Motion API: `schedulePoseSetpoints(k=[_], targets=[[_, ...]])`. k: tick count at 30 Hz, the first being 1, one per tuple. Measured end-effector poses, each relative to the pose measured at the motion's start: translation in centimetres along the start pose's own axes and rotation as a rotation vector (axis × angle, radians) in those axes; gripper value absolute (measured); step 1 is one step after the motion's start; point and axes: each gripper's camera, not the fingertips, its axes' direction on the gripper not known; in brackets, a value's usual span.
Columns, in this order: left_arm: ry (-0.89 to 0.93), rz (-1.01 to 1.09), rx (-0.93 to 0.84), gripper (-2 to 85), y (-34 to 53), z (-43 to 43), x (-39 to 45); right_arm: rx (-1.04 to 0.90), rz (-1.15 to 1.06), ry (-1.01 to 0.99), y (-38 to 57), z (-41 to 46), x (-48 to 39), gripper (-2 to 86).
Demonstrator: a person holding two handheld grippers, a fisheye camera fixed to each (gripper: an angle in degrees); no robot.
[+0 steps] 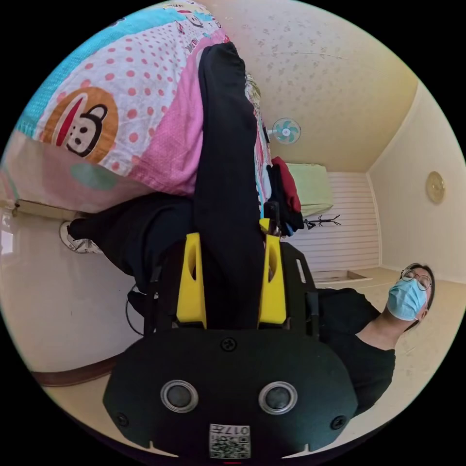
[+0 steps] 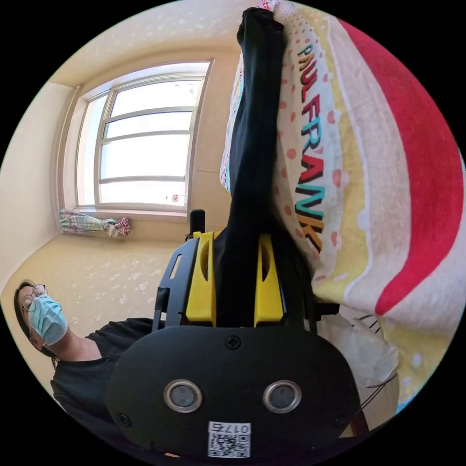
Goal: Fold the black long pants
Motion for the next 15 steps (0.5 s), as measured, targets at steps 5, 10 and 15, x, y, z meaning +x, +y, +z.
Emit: schedulePoseSetpoints(k=[5, 10, 15], targets=[[0.021, -0.06, -0.034, 16.3, -2.2, -2.5, -2.1, 0.02, 0.039, -0.145, -1.8, 0.2, 1.7, 7.4], [0.054, 0.039, 0.005, 17.4, -1.9, -7.8, -1.6, 0.04, -0.003, -0.306, -2.4, -2.6, -0.1, 1.2], [0.075, 0.034, 0.015, 20.7, -2.8, -11.0, -4.6, 0.044, -0.017, -0.347, -3.9, -4.9, -0.6, 0.0]])
